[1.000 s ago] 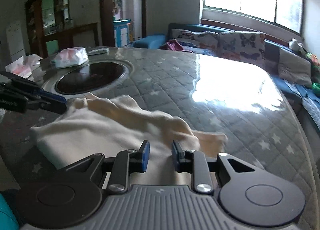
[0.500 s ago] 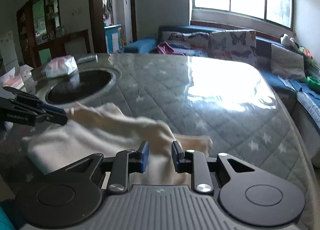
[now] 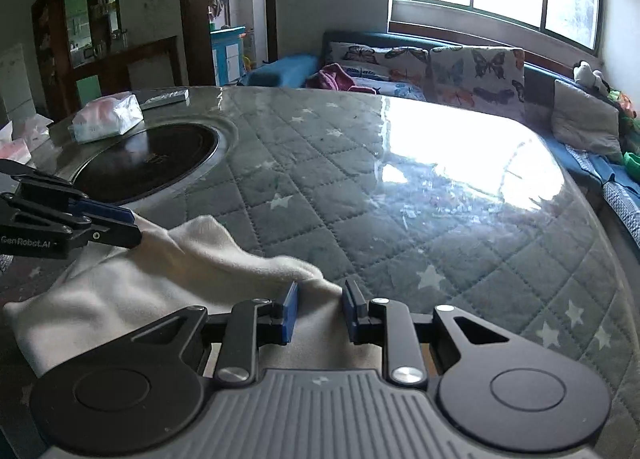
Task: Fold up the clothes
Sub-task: 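Lower the hem onto the body and open both grippers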
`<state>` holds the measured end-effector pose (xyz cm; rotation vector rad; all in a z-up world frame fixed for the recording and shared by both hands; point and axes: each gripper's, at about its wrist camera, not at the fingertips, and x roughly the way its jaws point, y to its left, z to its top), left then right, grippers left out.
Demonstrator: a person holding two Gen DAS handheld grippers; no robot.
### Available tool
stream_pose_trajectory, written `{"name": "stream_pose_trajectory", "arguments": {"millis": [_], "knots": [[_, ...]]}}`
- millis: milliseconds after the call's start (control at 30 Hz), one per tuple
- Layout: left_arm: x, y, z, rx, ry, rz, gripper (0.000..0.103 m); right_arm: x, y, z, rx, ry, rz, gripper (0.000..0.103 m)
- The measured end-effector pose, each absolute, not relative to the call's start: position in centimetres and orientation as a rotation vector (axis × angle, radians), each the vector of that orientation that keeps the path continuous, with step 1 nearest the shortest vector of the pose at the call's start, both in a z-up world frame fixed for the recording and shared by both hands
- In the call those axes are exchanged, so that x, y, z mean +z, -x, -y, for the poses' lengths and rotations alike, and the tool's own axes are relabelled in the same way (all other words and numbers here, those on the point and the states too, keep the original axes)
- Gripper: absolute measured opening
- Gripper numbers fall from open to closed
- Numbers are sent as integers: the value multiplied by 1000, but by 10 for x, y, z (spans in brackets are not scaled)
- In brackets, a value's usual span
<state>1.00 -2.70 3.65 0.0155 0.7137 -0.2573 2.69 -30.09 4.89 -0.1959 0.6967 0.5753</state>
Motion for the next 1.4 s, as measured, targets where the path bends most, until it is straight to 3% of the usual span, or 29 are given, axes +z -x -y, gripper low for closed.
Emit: {"name": "stream_pose_trajectory", "arguments": {"millis": [400, 967, 1400], "knots": [[36, -13, 36, -271, -34, -709, 23, 72, 27, 296, 703, 238, -644, 31], [48, 72, 58, -387, -106, -631, 23, 73, 90, 306, 688, 270, -659, 31], [27, 78, 67, -404, -119, -683, 23, 66, 99, 316, 647, 239, -672, 31]]}}
